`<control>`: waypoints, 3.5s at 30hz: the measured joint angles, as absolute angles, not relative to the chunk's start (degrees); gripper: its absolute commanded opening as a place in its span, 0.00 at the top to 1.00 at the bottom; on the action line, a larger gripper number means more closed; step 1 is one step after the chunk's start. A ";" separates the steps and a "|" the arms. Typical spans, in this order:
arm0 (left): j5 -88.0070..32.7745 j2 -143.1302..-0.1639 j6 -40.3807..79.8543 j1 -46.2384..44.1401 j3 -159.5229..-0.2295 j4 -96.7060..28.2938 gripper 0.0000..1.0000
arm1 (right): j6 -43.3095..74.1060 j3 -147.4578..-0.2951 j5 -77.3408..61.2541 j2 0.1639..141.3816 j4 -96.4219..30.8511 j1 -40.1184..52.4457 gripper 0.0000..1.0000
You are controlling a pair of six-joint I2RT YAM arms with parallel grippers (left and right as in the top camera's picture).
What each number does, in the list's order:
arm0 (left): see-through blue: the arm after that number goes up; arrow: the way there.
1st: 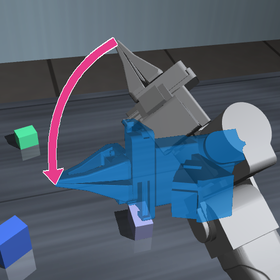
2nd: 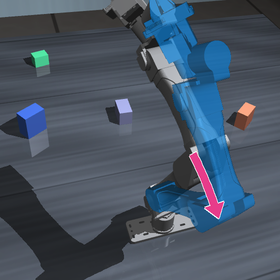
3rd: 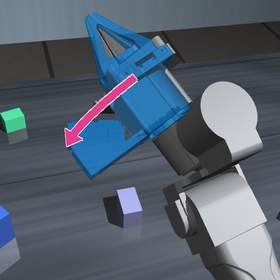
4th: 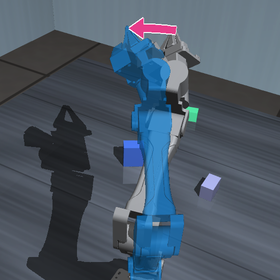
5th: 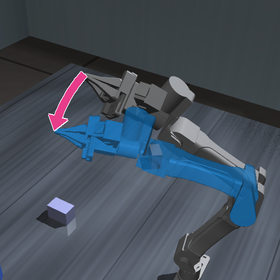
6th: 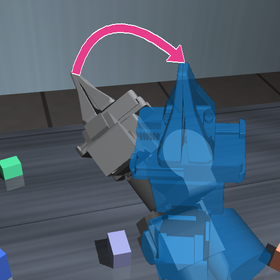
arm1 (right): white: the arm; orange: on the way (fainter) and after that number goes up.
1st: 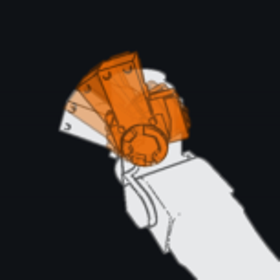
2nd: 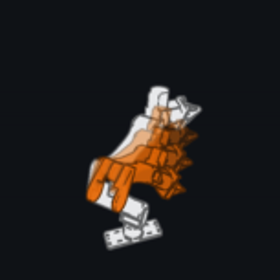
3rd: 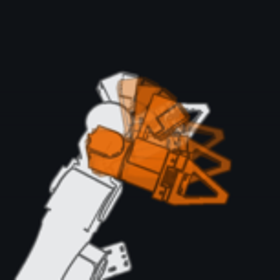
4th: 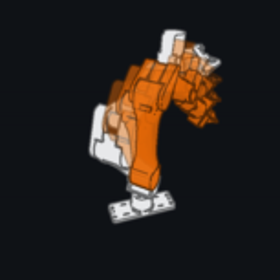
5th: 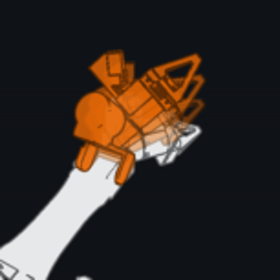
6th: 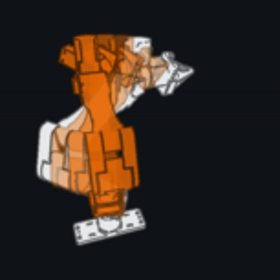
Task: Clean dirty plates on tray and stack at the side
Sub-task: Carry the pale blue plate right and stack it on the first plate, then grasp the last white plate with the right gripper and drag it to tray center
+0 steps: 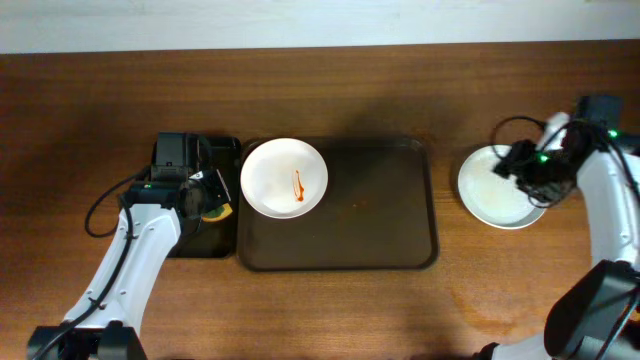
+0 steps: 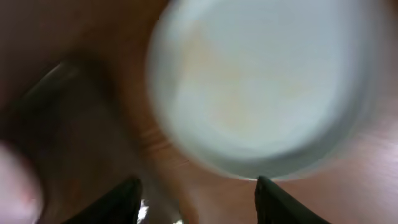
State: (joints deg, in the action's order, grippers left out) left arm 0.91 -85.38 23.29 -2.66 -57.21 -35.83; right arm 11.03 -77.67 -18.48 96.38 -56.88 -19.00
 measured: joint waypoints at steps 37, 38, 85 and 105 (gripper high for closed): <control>0.91 -85.38 23.14 -2.66 -57.21 -36.42 1.00 | 8.97 -92.97 -2.96 122.23 -53.49 28.38 0.92; 0.91 -85.38 23.11 -2.66 -57.21 -36.47 1.00 | 8.67 -95.94 -2.33 122.39 -54.22 28.38 0.73; -6.74 -85.38 20.51 -2.72 -57.21 -35.79 1.00 | 23.11 -84.95 6.85 120.22 -59.55 28.51 0.62; -7.11 -85.38 20.51 -2.72 -57.21 -35.81 1.00 | 30.39 -78.85 -20.67 118.02 -55.90 17.45 0.96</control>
